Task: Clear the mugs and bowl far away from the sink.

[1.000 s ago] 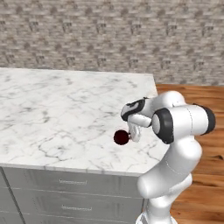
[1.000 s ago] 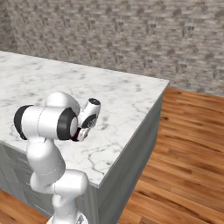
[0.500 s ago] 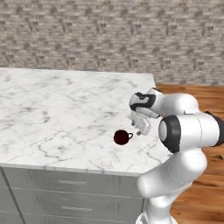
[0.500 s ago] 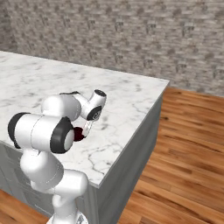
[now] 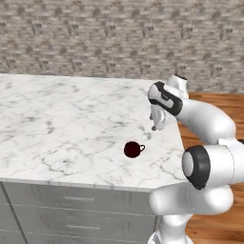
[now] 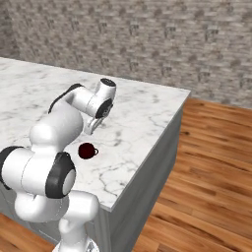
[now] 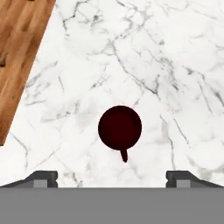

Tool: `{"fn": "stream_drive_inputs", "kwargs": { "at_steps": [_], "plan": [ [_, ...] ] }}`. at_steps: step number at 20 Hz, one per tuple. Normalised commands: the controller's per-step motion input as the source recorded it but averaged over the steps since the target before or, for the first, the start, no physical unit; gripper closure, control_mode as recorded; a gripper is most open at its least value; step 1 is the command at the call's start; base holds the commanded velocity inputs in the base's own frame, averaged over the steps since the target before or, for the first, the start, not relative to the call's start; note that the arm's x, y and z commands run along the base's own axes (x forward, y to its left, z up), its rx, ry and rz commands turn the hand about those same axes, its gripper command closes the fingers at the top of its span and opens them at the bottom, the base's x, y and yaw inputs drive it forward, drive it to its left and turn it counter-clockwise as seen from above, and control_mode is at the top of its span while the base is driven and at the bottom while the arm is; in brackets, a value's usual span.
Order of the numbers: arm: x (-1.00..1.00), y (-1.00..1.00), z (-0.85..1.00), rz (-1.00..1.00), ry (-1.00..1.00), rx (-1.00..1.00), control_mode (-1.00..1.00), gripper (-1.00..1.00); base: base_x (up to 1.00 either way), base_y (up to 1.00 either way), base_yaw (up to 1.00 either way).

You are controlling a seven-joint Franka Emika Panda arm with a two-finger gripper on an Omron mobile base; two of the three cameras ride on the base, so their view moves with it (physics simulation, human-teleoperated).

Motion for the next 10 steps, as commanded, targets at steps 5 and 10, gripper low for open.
{"fn": "stream_drive_inputs", "kwargs": {
  "at_steps": [5,10],
  "plan": [
    [-0.01,-0.02,0.64,-0.79,0.08,0.0,-1.0,-1.0,0.0,0.0,0.0],
    [-0.13,0.0,0.34,-0.88,0.06,0.0,-1.0,-1.0,0.0,0.0,0.0]
  ]
}}
